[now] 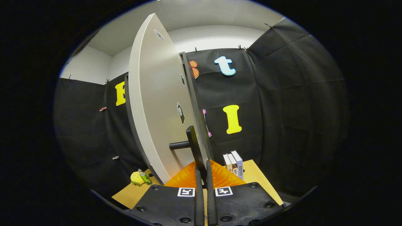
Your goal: Open the shoe cabinet door, grab the shoes and put them into the shoe cabinet, then close the shoe cabinet door.
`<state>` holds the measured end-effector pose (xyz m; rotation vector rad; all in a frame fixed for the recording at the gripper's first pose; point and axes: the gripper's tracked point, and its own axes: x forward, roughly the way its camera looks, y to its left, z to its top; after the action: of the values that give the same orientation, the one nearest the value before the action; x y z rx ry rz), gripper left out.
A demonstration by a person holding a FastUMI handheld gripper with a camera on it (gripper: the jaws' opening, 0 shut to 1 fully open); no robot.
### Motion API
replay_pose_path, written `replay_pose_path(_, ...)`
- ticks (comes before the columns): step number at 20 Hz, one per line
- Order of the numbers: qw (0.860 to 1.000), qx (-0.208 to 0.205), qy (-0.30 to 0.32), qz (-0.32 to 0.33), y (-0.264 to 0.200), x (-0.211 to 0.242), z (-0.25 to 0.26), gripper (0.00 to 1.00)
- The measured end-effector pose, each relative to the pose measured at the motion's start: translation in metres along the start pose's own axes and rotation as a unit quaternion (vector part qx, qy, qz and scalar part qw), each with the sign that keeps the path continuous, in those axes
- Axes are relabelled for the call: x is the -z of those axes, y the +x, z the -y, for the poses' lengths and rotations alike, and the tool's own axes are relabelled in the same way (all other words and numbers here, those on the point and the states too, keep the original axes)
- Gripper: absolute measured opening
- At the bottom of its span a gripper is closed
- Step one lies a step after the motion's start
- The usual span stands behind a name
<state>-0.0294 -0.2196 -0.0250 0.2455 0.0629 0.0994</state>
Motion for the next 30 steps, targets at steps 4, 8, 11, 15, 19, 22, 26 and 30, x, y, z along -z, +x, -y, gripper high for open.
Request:
replay_pose_path(4,1.0,-0.009,0.011,-0.005,-0.001,0.001,0.002,0.09)
replay_pose_path(8,1.0,-0.007,0.015,-0.008,-0.01,0.003,0.006,0.11)
replay_pose_path(11,1.0,0.007,0.003,-0.009,-0.023,0.006,0.009,0.13)
replay_pose_path(15,0.999,0.027,-0.039,0.005,-0.047,0.007,0.0,0.13)
replay_pose_path(19,0.999,0.035,-0.039,-0.002,-0.076,0.005,-0.021,0.32)
replay_pose_path(22,0.998,0.023,-0.033,-0.041,-0.091,0.024,-0.052,0.43)
replay_pose_path(26,0.991,-0.028,-0.078,-0.104,-0.099,0.059,-0.124,0.73)
replay_pose_path(30,0.981,-0.099,-0.1,-0.132,-0.09,0.096,-0.19,0.92)
